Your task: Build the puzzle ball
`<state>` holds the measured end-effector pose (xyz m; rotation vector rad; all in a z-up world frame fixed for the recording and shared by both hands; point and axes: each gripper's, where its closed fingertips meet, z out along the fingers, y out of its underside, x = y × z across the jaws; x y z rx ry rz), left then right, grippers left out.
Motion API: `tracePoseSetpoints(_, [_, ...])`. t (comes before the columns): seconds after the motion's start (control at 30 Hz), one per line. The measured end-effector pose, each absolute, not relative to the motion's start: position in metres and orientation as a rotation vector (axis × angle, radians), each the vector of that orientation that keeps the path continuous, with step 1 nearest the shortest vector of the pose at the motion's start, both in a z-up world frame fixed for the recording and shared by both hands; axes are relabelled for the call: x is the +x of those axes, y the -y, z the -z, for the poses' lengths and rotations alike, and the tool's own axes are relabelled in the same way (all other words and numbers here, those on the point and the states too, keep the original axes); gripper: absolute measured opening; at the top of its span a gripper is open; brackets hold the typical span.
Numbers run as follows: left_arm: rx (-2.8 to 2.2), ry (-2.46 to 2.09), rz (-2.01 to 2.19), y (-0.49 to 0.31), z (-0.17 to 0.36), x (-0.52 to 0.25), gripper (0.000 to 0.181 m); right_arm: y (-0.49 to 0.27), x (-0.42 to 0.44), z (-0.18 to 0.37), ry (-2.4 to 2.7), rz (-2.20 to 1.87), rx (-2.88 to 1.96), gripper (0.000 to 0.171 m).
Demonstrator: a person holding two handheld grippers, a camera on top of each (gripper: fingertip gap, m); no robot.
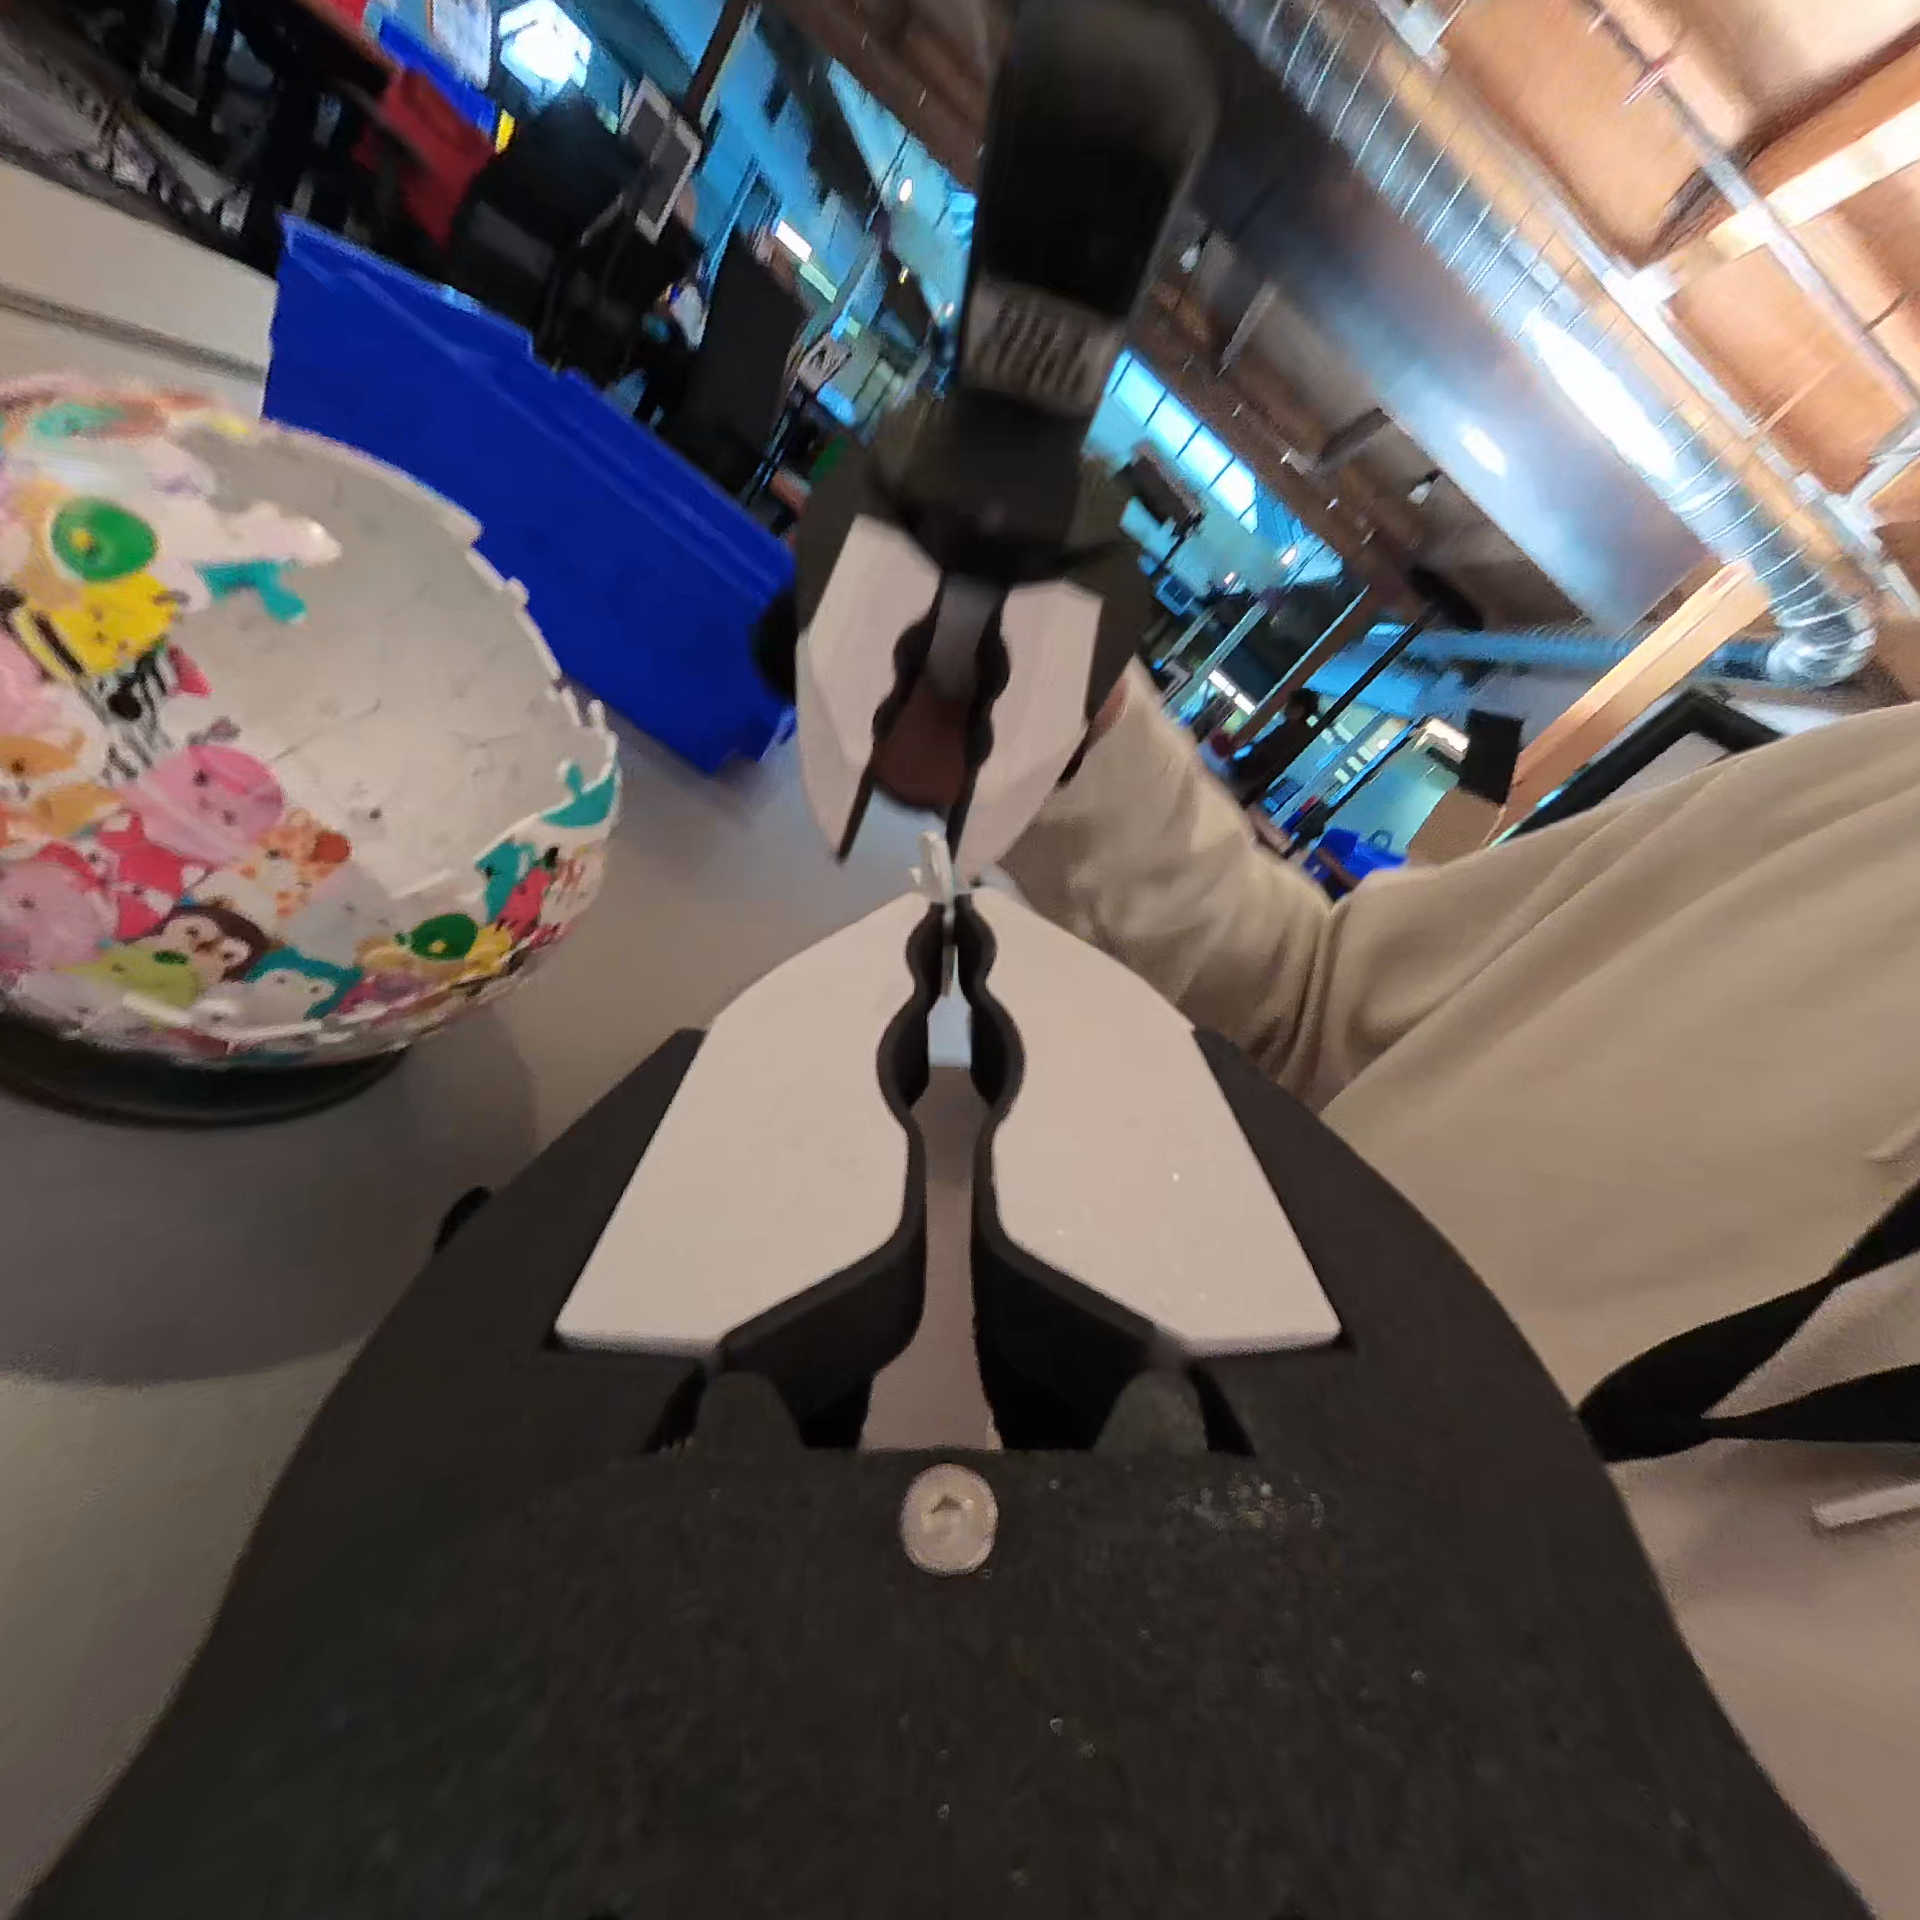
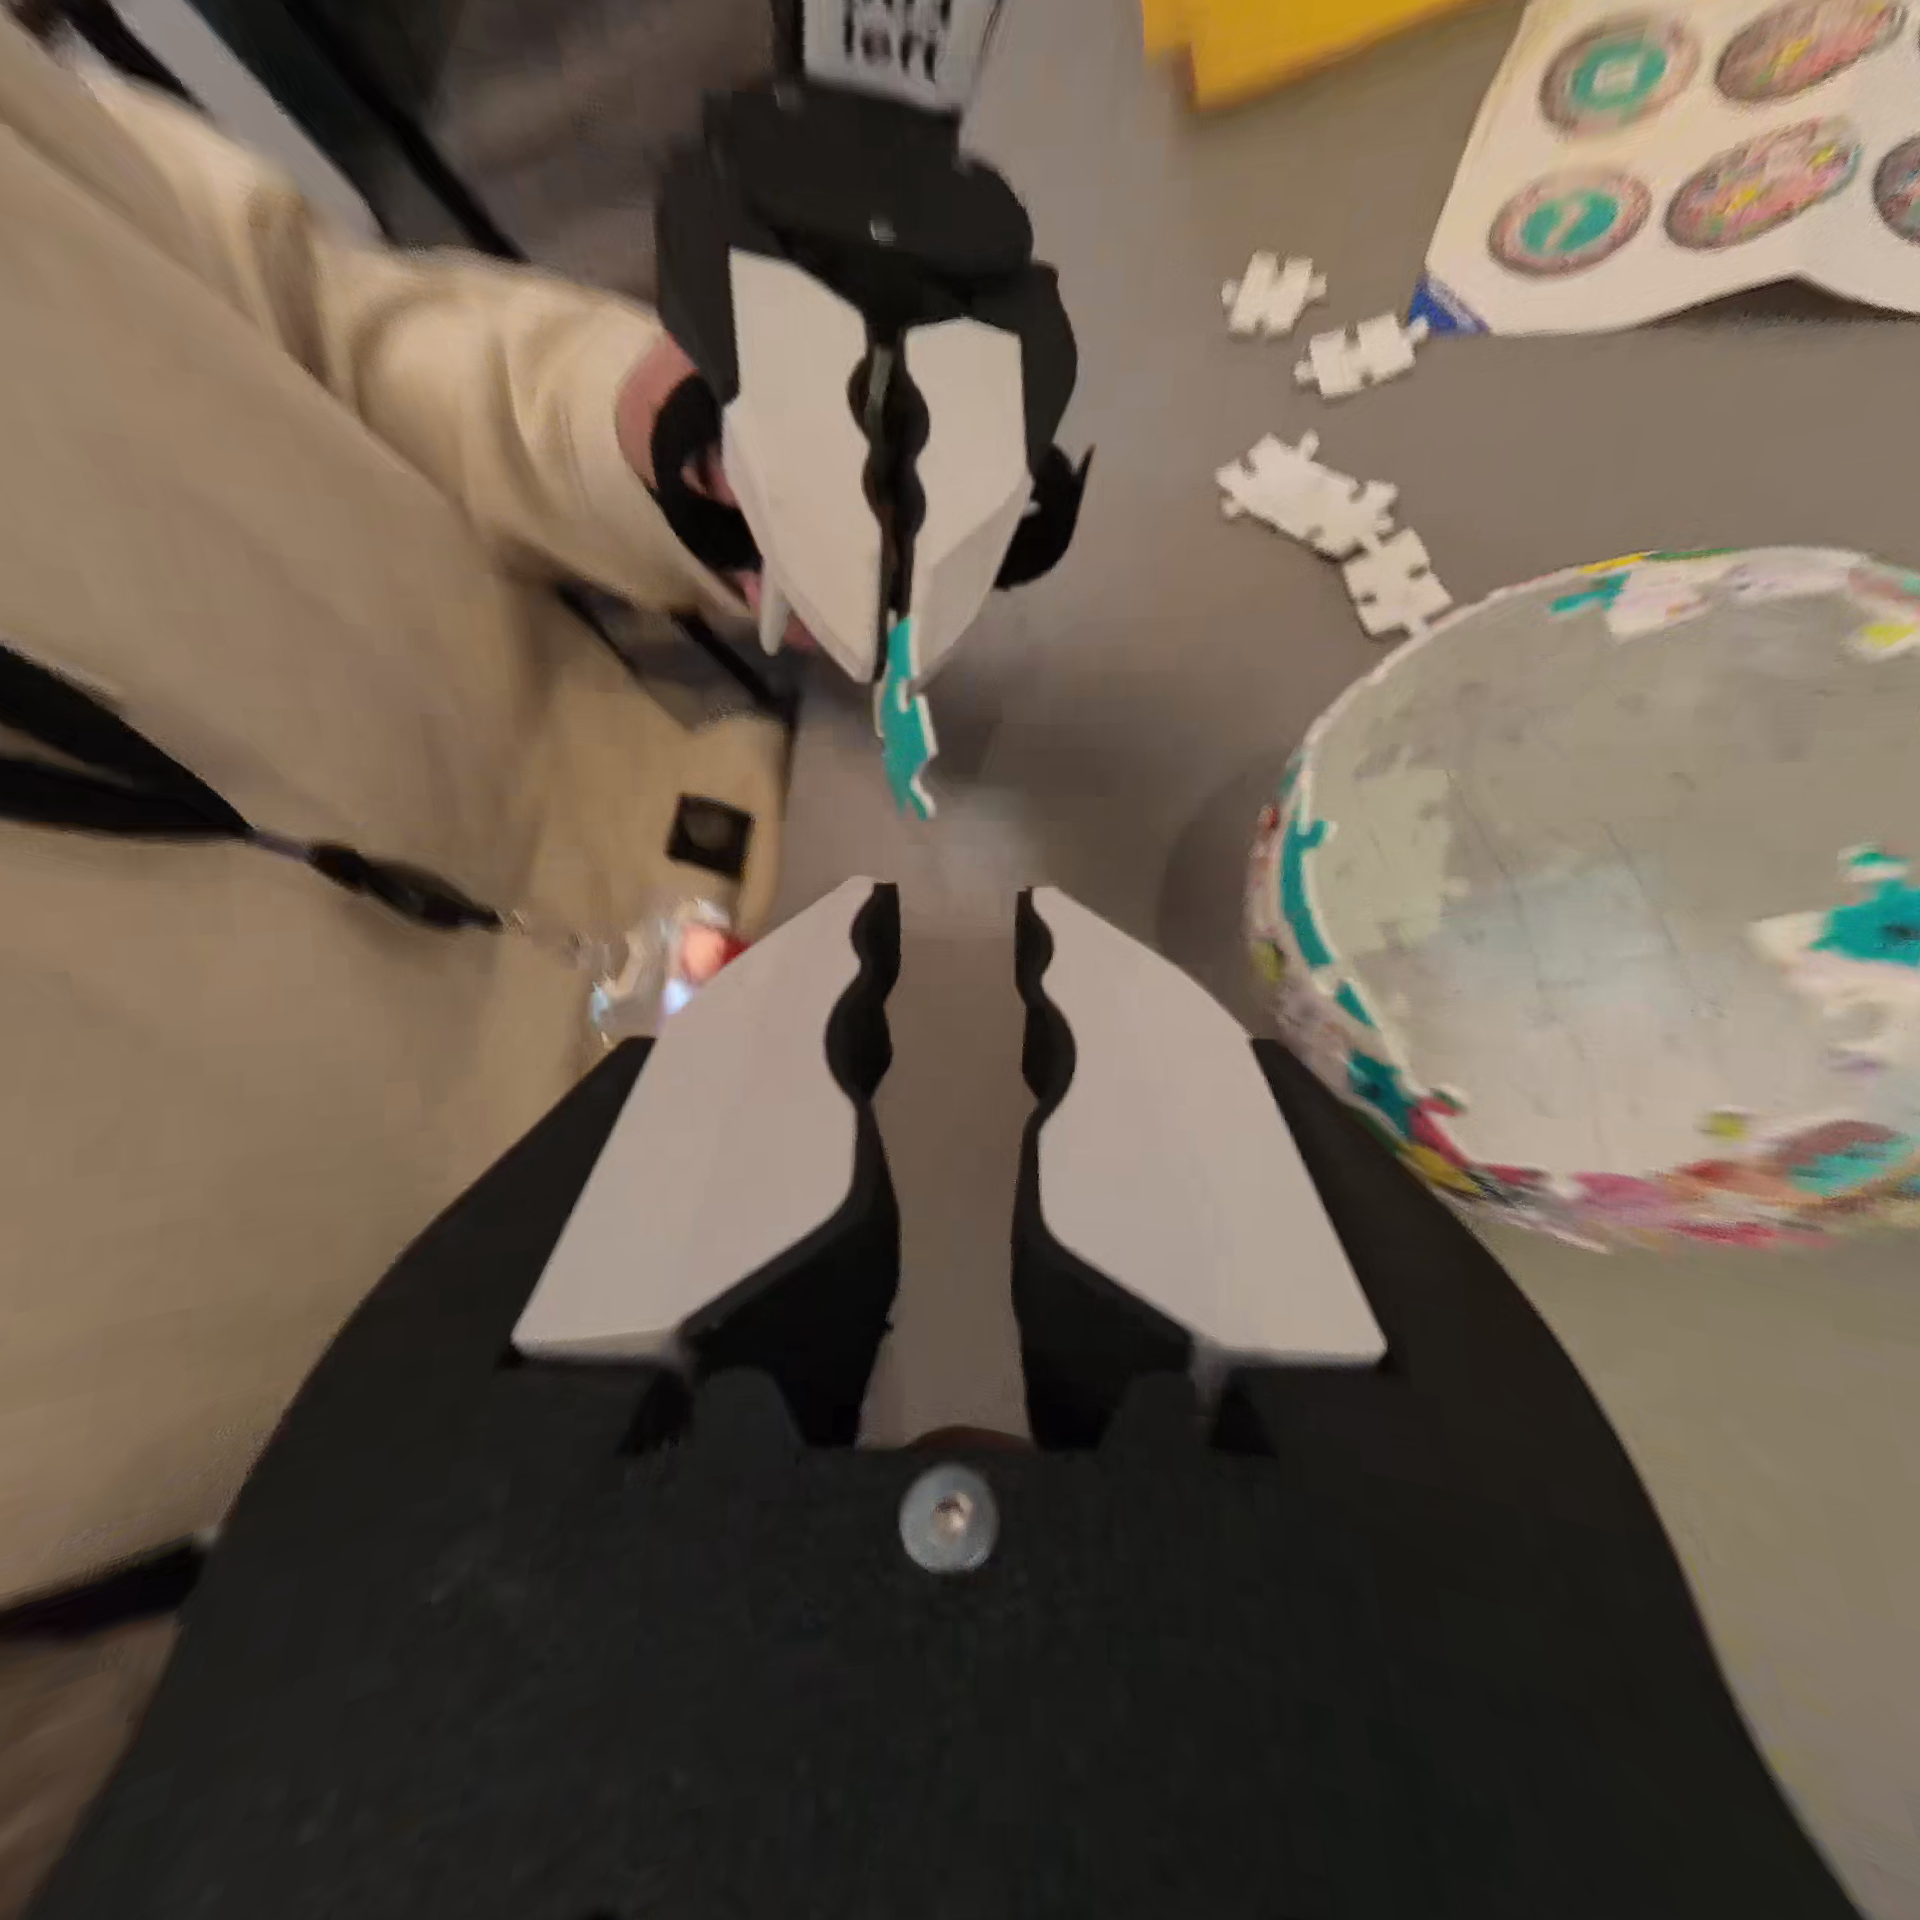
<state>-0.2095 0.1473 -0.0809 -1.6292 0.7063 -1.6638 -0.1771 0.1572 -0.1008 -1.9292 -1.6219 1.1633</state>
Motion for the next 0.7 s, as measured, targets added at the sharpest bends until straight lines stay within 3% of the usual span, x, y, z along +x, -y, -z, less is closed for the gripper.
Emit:
tracePoseSetpoints(0.17, [-1.750,-0.710,1.608,-0.153,0.103,-0.212,0.001,-0.162,-0.173,0.101,1.266,-1.278,-1.839,0.015])
tracePoseSetpoints(0.27, [-1.921,-0.571,1.602,-0.162,0.131,-0.221,0.001,-0.190,-0.141,0.134,1.128,-1.084,-1.918,0.043])
tracePoseSetpoints(0.4, [-2.076,-0.478,1.628,-0.168,0.158,-0.219,0.001,-0.178,-0.145,0.158,1.219,-1.058,-1.877,0.038])
tracePoseSetpoints(0.47, [-2.017,-0.454,1.744,-0.163,0.150,-0.211,0.001,-0.162,-0.161,0.155,1.239,-1.175,-1.833,0.026])
tracePoseSetpoints(0.6, [-1.876,-0.610,1.842,-0.143,0.128,-0.196,0.001,-0.145,-0.182,0.140,1.183,-1.411,-1.785,0.033])
tracePoseSetpoints(0.7, [-1.802,-0.812,1.732,-0.132,0.120,-0.191,0.001,-0.140,-0.179,0.115,1.268,-1.459,-1.702,0.016])
